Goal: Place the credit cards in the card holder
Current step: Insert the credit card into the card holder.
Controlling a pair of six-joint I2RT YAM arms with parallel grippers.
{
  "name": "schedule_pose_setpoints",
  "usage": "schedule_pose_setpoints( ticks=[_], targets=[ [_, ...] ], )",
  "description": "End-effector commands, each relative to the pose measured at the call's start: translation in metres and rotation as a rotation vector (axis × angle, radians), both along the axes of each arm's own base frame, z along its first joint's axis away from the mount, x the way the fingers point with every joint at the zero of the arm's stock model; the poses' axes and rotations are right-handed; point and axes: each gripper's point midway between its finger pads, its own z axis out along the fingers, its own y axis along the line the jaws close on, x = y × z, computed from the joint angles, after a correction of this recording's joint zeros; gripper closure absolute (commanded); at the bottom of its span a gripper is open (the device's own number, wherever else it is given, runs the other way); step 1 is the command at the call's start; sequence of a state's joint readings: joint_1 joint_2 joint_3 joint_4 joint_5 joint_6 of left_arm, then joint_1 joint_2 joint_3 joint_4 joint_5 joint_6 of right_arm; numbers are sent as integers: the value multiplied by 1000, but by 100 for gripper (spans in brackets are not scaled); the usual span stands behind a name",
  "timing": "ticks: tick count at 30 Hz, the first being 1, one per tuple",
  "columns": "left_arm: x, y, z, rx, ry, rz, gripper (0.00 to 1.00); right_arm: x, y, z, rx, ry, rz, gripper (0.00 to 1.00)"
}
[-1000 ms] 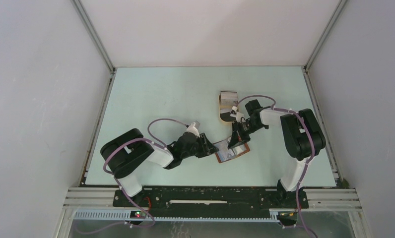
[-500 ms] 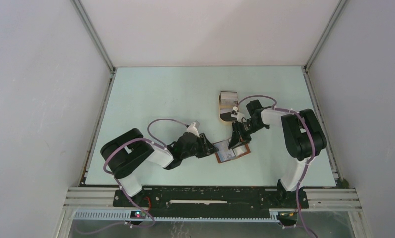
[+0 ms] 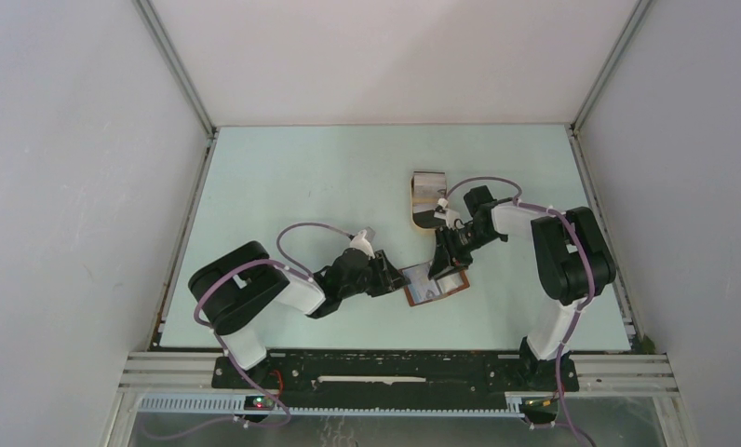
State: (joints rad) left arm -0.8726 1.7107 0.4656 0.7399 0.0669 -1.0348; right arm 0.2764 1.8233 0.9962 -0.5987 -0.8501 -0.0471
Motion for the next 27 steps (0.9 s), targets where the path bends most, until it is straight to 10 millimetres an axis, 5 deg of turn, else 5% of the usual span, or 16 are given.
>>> schedule_pose_setpoints(
  ticks=[1, 12, 27],
  targets=[
    [-15, 27, -39, 147, 58, -9, 59, 4, 7, 11, 32, -33, 17, 60],
    [-16, 30, -32, 134, 38, -2, 60, 9, 6, 13, -5, -97, 33, 55],
    [-9, 34, 23, 66, -174, -31, 61, 15, 9, 37, -11, -266, 126, 84]
  ],
)
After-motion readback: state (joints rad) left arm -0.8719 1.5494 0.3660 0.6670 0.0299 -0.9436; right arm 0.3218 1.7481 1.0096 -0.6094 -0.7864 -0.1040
